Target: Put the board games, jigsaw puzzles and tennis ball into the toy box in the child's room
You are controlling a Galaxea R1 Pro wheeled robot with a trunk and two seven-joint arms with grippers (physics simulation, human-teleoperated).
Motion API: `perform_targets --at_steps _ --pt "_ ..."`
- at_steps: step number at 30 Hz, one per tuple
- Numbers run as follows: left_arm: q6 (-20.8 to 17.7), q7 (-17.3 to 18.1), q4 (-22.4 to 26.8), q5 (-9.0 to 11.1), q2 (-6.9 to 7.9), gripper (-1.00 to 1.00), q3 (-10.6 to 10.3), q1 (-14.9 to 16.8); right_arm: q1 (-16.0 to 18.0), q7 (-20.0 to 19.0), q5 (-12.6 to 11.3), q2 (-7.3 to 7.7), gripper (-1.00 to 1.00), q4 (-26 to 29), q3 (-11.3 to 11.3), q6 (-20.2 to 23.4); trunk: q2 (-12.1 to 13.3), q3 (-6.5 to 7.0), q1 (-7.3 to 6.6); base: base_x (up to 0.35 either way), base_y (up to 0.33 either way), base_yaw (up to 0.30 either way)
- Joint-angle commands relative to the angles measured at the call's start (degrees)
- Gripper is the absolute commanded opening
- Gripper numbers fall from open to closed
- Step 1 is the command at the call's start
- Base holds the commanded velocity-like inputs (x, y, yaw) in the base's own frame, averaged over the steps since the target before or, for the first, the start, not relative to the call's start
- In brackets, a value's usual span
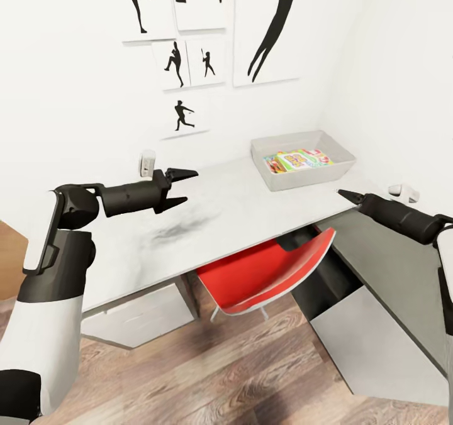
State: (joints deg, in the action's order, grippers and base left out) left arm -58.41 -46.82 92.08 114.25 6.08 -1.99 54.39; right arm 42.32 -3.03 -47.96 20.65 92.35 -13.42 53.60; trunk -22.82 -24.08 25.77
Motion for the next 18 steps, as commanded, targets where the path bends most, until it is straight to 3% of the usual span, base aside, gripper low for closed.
perform_targets --at_steps 1,10,18 --pt "0.0 -0.6 0.0 0.5 0.03 1.0 0.0 0.1 0.0 -0.3 0.2 0.01 1.0 0.0 -0.1 0.3 -0.1 0.0 0.01 -0.204 0.052 0.0" --pt "0.0 -0.6 0.0 0.5 -0.01 1.0 -0.3 0.0 -0.9 -1.2 0.3 1.29 1.0 0.0 -1.2 0.2 -0.1 0.84 0.01 -0.254 0.079 0.0" --pt "0.1 -0.6 0.0 0.4 0.01 1.0 -0.2 0.0 -1.9 -1.4 0.3 1.86 1.0 0.0 -1.7 0.0 -0.1 1.59 0.01 -0.112 0.029 0.0"
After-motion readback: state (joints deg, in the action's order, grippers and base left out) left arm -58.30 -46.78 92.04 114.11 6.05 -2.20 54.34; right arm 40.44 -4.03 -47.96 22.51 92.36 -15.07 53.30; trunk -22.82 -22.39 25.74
